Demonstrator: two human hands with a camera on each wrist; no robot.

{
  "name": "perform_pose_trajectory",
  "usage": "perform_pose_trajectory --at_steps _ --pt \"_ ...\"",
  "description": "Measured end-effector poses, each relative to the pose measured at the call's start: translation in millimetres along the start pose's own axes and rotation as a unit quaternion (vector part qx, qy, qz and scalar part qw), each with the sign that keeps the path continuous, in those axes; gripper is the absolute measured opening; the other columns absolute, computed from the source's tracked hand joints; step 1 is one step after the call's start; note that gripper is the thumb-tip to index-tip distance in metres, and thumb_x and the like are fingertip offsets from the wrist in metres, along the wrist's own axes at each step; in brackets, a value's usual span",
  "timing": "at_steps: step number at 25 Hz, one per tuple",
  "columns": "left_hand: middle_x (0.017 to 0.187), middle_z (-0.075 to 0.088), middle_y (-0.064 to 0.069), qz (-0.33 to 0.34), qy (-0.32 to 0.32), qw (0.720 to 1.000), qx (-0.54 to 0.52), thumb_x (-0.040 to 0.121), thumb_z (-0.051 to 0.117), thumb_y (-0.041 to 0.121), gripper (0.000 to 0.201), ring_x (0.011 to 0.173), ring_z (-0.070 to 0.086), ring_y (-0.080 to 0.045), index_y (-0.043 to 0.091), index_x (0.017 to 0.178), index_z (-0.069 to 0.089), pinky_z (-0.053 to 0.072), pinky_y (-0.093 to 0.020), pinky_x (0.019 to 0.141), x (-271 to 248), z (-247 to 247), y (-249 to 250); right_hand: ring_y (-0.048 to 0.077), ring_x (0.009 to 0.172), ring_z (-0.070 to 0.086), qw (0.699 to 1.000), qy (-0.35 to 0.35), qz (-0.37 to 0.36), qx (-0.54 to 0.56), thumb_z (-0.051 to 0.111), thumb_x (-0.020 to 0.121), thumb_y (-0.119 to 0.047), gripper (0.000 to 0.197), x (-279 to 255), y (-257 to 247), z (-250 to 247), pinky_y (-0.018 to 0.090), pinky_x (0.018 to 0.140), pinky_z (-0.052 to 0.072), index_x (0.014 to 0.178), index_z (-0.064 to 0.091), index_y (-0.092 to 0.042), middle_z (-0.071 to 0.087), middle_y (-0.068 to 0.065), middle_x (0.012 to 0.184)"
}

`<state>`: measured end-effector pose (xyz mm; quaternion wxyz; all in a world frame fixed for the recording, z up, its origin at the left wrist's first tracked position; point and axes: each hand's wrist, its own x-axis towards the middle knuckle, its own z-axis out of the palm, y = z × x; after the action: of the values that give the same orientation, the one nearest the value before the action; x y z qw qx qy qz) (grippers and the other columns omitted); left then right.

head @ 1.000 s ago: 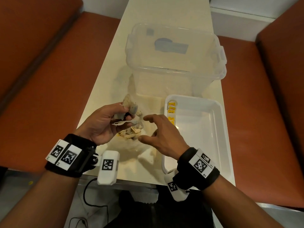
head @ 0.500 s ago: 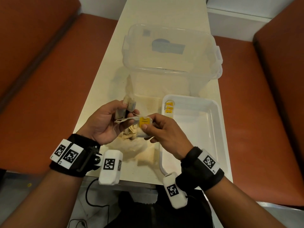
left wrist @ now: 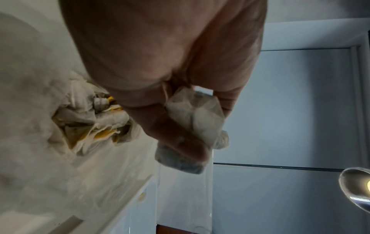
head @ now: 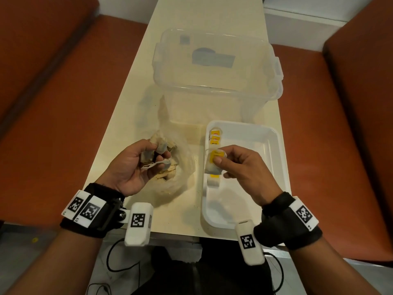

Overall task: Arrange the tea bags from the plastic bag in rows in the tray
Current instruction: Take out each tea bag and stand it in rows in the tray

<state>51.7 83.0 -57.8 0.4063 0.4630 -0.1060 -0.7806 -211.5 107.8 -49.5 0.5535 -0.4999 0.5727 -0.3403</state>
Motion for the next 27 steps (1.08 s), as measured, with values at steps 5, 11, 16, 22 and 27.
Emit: perform_pose_trajectory --at_steps 5,11,16,22,27 --pt "0.083 0.061 -0.015 -0.002 0.006 1.000 0.027 0.076 0.059 0.016 0.019 0.055 0.058 -0.011 0.001 0.082 0.069 0.057 -0.022 0.049 -5.1 2.6 -10.7 0.008 0.068 0.062 0.985 -0.034 0.077 -0.149 0.074 0.089 -0.017 0.010 2.7 25.7 -22.5 0.026 0.065 0.048 0.098 0.072 -0.016 0.074 0.007 0.083" --pt "0.082 0.066 -0.015 -0.024 0.013 0.998 0.051 0.080 0.059 0.015 0.021 0.053 0.060 -0.011 -0.002 0.084 0.071 0.057 -0.023 0.049 -10.2 4.7 -22.2 0.012 0.077 0.070 0.944 -0.133 0.152 -0.259 0.073 0.089 -0.017 0.015 18.1 55.5 -19.4 0.027 0.073 0.053 0.104 0.068 -0.016 0.076 0.006 0.090" --pt "0.083 0.063 -0.016 -0.023 0.012 0.998 0.053 0.093 0.048 0.011 0.021 0.052 0.059 -0.012 -0.001 0.090 0.065 0.056 -0.024 0.050 -10.6 11.2 -24.8 0.014 0.078 0.073 0.937 -0.116 0.169 -0.282 0.072 0.088 -0.018 0.009 34.7 63.7 -9.7 0.029 0.075 0.058 0.091 0.064 -0.017 0.077 0.003 0.084" --pt "0.084 0.062 -0.017 -0.021 0.014 0.998 0.052 0.092 0.050 0.012 0.020 0.053 0.059 -0.013 -0.001 0.091 0.066 0.057 -0.024 0.051 -11.6 11.0 -23.9 0.009 0.066 0.071 0.946 -0.079 0.198 -0.246 0.072 0.087 -0.014 0.014 39.8 67.4 -4.8 0.028 0.070 0.060 0.096 0.062 -0.013 0.075 0.005 0.086" --pt "0.084 0.064 -0.016 -0.027 0.013 0.998 0.052 0.077 0.060 0.015 0.021 0.054 0.059 -0.013 -0.001 0.089 0.067 0.057 -0.024 0.050 -12.1 9.7 -24.5 0.015 0.070 0.072 0.950 -0.048 0.213 -0.223 0.075 0.085 -0.013 0.020 41.0 69.3 -4.5 0.033 0.072 0.060 0.097 0.059 -0.014 0.074 0.005 0.086"
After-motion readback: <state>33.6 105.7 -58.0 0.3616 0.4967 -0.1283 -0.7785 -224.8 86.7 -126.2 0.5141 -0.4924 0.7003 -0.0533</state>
